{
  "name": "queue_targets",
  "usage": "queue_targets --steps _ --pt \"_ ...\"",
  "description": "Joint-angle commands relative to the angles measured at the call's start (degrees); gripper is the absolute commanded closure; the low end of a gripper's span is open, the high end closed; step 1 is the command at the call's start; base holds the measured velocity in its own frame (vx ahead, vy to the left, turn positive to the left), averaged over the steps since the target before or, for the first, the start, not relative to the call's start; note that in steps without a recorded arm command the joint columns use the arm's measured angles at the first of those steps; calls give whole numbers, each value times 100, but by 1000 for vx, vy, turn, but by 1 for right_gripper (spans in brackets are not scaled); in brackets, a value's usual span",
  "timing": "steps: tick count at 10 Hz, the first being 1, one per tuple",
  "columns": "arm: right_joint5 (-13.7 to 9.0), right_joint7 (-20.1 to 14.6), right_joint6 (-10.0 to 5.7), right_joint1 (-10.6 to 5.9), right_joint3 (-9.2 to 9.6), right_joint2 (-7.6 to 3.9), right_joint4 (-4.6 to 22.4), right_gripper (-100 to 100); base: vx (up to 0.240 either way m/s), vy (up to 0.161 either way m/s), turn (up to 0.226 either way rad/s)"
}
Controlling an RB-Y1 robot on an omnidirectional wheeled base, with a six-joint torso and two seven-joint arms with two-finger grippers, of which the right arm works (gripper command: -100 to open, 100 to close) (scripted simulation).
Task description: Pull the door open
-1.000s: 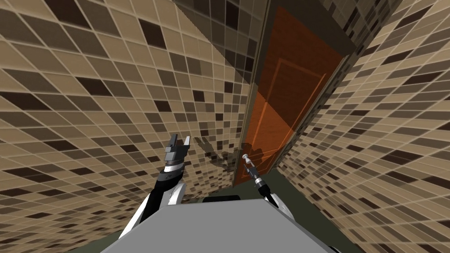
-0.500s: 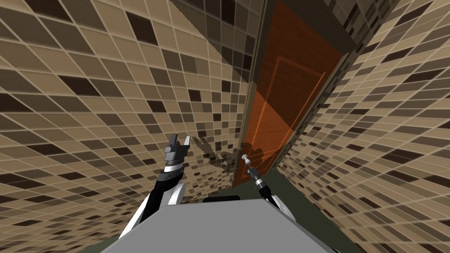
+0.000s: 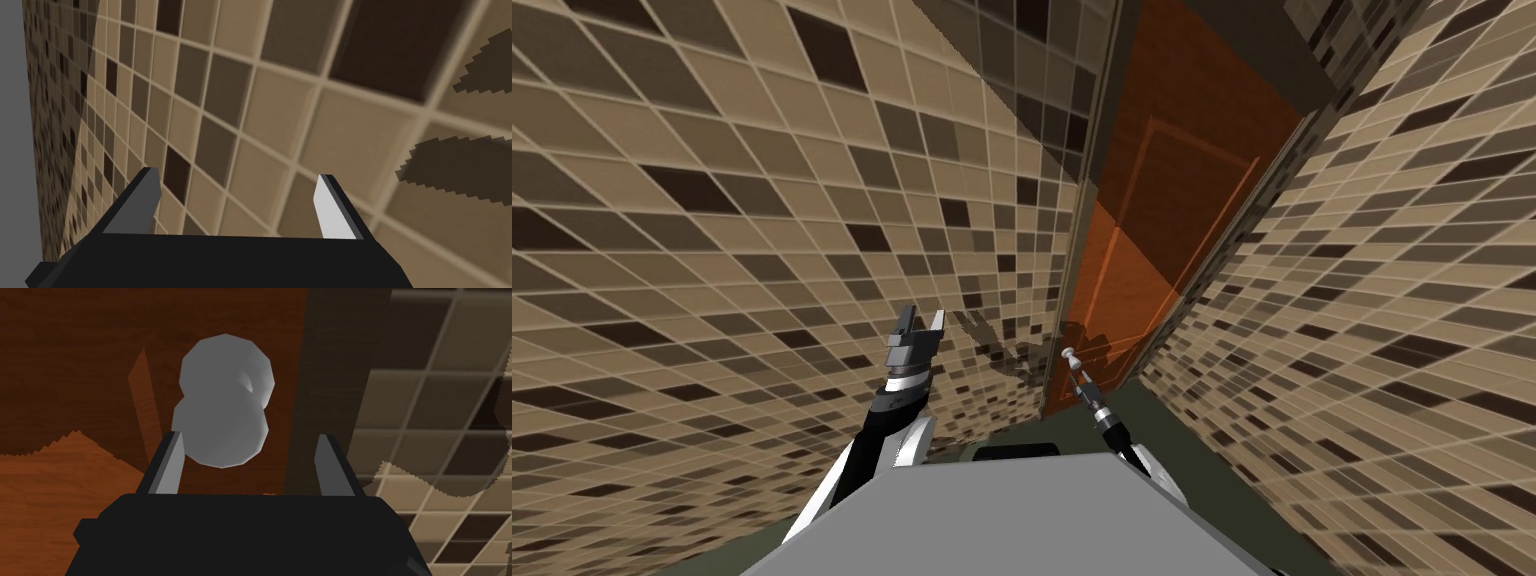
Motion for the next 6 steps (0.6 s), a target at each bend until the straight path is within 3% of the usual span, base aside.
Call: queue_targets --steps 1,5,6 --pt "8 -36 -48 24 14 -55 -43 -100 -200 -17 -39" --pt "14 -61 -115 37 25 -110 -51 -100 -151 -51 -26" --pt "156 -75 -114 -17 -175 -45 -4 -100 20 20 114"
